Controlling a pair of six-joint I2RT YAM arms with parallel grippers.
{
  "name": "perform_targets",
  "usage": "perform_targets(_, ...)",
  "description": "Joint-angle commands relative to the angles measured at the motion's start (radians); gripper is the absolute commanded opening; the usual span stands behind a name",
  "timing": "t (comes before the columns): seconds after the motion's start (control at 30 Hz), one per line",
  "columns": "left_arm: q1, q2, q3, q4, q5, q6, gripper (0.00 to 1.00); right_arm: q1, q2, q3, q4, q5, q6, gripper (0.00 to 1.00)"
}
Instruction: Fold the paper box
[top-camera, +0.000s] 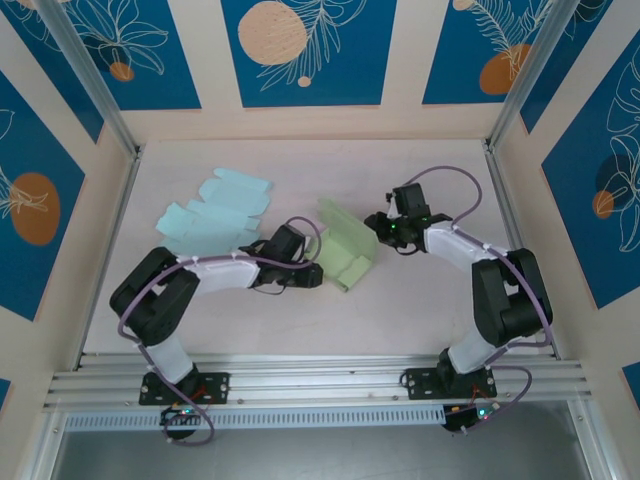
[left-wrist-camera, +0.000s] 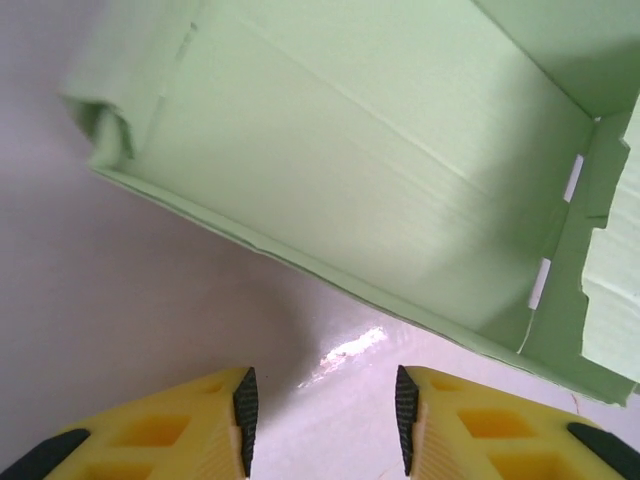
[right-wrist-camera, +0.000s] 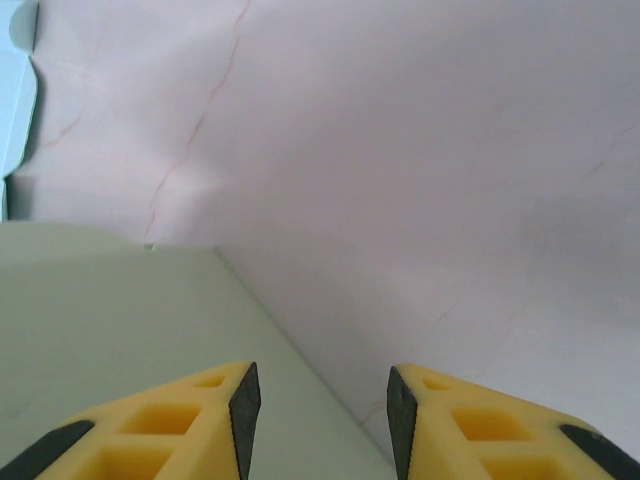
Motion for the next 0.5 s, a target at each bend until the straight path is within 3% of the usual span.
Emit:
perform_targets(0.0,-0.002,-0.069,0.022,-0.081,-0.1,0.039,0.45,-0.037,-0.054,0.015,-0.089,0.022,-0.051,0.41)
perform_targets(0.13,0.014,-0.119,0.073,-0.19,-0.173,0.13,0.53,-0.055,-0.199,-0.028,-0.202,0.142,-0.046,0.43)
perform_targets(0.23,0.038,-0.116,0.131,-0.228,-0.192,0.218,0.57,-0.053,-0.349,-0.095,-0.28,0.221,-0.002,0.49)
perform_targets(0.47,0.061,0.062,0.344,-0.295,-0.225,0.435,0.58,0.008,-0.689,-0.284,-0.412,0.214,0.153,0.57)
